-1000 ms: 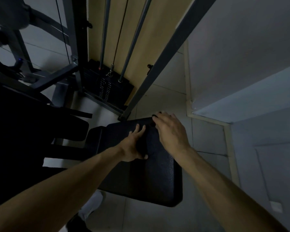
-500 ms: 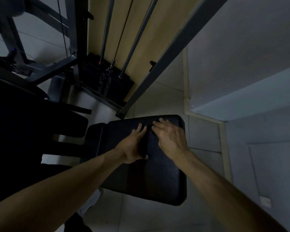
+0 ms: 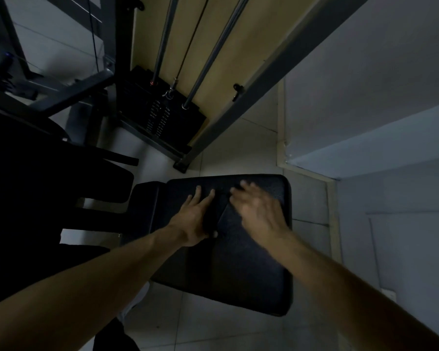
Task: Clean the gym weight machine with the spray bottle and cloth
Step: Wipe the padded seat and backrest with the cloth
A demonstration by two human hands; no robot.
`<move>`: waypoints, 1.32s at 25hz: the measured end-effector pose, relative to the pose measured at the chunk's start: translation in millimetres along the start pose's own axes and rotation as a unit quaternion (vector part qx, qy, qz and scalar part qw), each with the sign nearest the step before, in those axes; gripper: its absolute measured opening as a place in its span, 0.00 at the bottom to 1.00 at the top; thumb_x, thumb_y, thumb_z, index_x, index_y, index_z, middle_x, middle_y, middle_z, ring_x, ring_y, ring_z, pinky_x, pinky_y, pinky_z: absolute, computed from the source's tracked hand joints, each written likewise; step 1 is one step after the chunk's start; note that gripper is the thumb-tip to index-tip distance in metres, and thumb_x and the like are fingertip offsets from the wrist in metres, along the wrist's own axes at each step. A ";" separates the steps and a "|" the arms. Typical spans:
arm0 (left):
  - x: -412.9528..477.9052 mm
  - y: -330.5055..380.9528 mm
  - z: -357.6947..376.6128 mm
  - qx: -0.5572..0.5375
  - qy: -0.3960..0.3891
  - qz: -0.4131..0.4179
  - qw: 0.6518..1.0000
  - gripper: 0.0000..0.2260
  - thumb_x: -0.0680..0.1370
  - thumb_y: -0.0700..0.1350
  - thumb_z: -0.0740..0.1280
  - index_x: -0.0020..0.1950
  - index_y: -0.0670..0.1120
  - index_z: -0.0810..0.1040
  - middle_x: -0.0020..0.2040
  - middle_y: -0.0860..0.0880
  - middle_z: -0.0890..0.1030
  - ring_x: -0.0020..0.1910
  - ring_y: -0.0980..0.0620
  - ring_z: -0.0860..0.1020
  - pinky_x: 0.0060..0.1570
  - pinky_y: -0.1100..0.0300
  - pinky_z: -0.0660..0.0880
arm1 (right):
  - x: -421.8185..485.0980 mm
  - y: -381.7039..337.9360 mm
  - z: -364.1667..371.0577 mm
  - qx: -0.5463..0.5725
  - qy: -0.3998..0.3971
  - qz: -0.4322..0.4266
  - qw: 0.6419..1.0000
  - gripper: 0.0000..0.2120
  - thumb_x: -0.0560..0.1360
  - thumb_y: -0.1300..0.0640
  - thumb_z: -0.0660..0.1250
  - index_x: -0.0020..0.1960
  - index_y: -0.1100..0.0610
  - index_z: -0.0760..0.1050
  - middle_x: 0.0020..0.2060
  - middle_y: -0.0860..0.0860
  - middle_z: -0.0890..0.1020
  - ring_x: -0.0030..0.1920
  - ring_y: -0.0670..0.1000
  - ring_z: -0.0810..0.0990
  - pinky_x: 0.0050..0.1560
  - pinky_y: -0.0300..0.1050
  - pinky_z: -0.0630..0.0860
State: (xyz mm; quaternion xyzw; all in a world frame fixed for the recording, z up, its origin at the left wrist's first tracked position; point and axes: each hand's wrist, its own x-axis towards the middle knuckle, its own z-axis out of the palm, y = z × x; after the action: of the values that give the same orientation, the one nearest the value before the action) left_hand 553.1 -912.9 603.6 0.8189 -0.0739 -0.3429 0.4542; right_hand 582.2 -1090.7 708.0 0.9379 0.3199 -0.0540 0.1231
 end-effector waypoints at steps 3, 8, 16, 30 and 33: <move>1.4 -13.5 1.5 -0.023 0.020 0.011 0.999 0.54 0.73 0.56 0.77 0.83 0.57 0.40 0.82 0.52 0.35 0.82 0.46 0.40 0.79 0.48 0.47 | 32.6 -0.8 12.8 0.006 0.024 0.073 0.997 0.20 0.61 0.75 0.76 0.53 0.65 0.85 0.57 0.62 0.85 0.61 0.65 0.83 0.65 0.60 0.76; 3.6 -40.2 0.0 0.010 0.005 -0.033 0.999 0.59 0.69 0.48 0.81 0.83 0.50 0.38 0.82 0.50 0.35 0.82 0.45 0.42 0.81 0.50 0.48 | -53.6 -86.4 50.3 0.006 -0.041 -0.074 0.996 0.21 0.74 0.62 0.58 0.58 0.58 0.85 0.64 0.57 0.83 0.68 0.59 0.79 0.71 0.54 0.74; -0.2 -62.5 6.1 0.013 0.028 0.011 0.999 0.58 0.69 0.54 0.80 0.83 0.54 0.39 0.82 0.54 0.37 0.82 0.49 0.43 0.79 0.54 0.46 | 45.9 -20.9 31.6 -0.027 -0.012 0.065 0.997 0.20 0.64 0.70 0.75 0.56 0.62 0.85 0.62 0.60 0.83 0.68 0.64 0.78 0.75 0.61 0.64; -6.6 -105.5 2.3 -0.027 0.044 -0.024 0.998 0.55 0.70 0.57 0.79 0.84 0.52 0.42 0.83 0.52 0.40 0.82 0.47 0.46 0.79 0.52 0.49 | 68.9 -50.1 59.3 0.003 -0.018 0.052 0.998 0.19 0.65 0.74 0.70 0.54 0.63 0.86 0.59 0.60 0.85 0.64 0.63 0.81 0.71 0.60 0.71; -10.5 -112.3 5.9 -0.044 0.050 -0.033 0.997 0.54 0.72 0.59 0.77 0.84 0.51 0.42 0.83 0.52 0.39 0.82 0.48 0.47 0.78 0.54 0.48 | 49.2 -79.1 72.6 0.021 -0.033 0.038 0.999 0.21 0.69 0.69 0.61 0.60 0.64 0.83 0.64 0.62 0.82 0.67 0.64 0.79 0.71 0.62 0.73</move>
State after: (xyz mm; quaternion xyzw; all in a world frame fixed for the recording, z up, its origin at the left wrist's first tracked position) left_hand 520.2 -847.7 517.5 0.8164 -0.0088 -0.3188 0.4815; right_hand 570.9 -1020.7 613.6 0.9493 0.2789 -0.0866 0.1162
